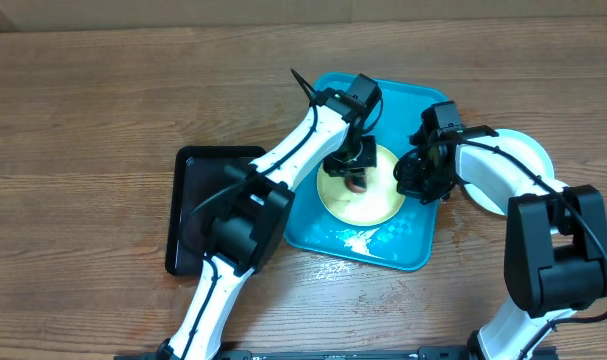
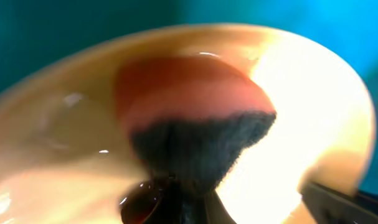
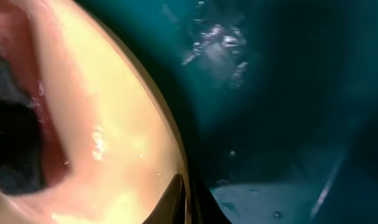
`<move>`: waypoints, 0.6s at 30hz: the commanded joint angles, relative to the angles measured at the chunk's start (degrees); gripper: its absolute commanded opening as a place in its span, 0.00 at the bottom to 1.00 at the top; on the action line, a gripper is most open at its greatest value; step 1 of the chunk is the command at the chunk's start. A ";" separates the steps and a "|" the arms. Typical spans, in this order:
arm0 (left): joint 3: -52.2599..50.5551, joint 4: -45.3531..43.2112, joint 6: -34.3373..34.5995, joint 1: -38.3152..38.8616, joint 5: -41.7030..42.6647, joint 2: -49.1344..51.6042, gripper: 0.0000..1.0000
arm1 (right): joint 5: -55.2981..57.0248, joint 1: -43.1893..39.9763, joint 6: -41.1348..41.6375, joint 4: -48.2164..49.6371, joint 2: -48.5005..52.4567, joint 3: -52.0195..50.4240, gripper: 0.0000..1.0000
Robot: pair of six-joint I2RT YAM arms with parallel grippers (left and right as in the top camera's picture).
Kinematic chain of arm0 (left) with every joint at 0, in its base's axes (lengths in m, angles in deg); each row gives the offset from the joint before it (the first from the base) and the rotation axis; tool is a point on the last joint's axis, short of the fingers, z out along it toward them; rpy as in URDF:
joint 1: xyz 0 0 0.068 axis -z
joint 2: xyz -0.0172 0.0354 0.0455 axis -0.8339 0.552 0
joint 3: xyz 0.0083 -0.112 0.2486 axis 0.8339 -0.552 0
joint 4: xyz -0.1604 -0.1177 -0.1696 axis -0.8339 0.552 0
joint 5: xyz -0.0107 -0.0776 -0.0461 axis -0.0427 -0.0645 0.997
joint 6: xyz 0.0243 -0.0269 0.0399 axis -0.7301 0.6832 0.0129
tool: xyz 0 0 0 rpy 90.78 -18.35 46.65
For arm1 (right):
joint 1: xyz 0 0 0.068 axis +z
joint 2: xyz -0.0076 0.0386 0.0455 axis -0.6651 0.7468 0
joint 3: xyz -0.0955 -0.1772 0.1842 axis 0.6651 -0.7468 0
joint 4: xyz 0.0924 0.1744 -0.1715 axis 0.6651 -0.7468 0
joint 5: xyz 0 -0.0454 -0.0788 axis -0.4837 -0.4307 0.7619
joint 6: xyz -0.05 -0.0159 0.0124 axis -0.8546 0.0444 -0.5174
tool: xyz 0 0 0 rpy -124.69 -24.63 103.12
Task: Clean dirty plates on tray and stack at the side
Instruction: 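Scrub the yellow plate with the sponge while the right gripper holds it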
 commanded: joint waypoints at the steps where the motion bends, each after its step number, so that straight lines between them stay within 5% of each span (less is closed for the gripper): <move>1: -1.01 0.35 -1.33 4.17 14.29 5.64 0.04 | 2.23 0.50 -0.24 0.44 2.08 -1.49 0.04; 12: -0.96 7.80 -2.29 4.39 15.76 5.16 0.04 | 2.23 0.50 -0.24 0.44 2.08 -1.49 0.04; 18: -0.96 14.69 -0.72 3.82 -0.61 5.16 0.04 | 2.23 0.50 -0.24 0.44 2.08 -1.49 0.04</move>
